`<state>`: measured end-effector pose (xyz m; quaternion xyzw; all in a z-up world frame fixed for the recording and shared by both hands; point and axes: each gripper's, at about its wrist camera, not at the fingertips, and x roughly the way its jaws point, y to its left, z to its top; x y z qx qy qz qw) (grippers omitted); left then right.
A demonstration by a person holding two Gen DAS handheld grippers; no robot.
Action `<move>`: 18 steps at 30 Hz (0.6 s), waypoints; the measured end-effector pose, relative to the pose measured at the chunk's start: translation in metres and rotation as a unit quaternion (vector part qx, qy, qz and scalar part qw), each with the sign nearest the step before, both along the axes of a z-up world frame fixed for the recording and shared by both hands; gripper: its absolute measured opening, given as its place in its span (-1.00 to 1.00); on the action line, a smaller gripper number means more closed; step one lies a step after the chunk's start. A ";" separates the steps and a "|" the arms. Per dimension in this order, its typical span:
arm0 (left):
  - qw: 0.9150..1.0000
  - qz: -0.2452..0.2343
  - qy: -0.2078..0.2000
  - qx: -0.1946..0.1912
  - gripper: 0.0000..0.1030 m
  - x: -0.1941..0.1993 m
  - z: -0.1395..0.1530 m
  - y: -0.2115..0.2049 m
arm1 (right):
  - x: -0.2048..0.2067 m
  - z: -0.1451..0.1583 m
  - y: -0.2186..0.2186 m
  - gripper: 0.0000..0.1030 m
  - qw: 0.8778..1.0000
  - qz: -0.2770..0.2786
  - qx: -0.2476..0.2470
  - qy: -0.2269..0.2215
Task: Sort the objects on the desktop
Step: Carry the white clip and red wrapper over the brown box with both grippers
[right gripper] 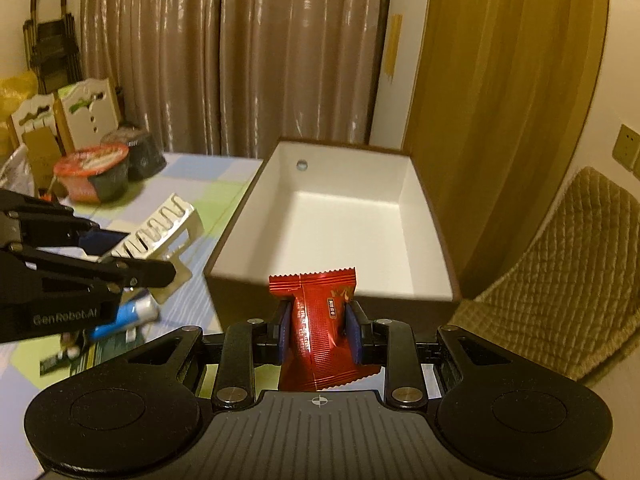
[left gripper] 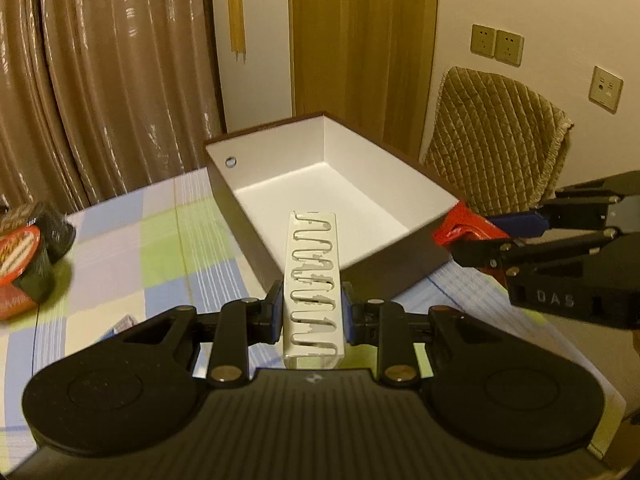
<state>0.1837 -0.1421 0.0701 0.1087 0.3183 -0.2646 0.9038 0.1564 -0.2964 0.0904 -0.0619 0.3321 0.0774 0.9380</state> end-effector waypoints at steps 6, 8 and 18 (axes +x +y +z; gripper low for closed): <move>1.000 0.000 -0.014 0.001 -0.55 0.041 0.013 -0.029 | 0.045 0.021 -0.021 -0.46 1.000 0.005 0.004 -0.028; 1.000 -0.001 -0.016 0.004 -0.55 0.057 0.013 -0.041 | 0.064 0.021 -0.027 -0.46 1.000 0.006 0.005 -0.030; 0.999 -0.008 0.013 0.041 -0.55 0.122 -0.023 -0.084 | 0.155 -0.028 -0.046 -0.46 0.999 0.019 0.010 0.042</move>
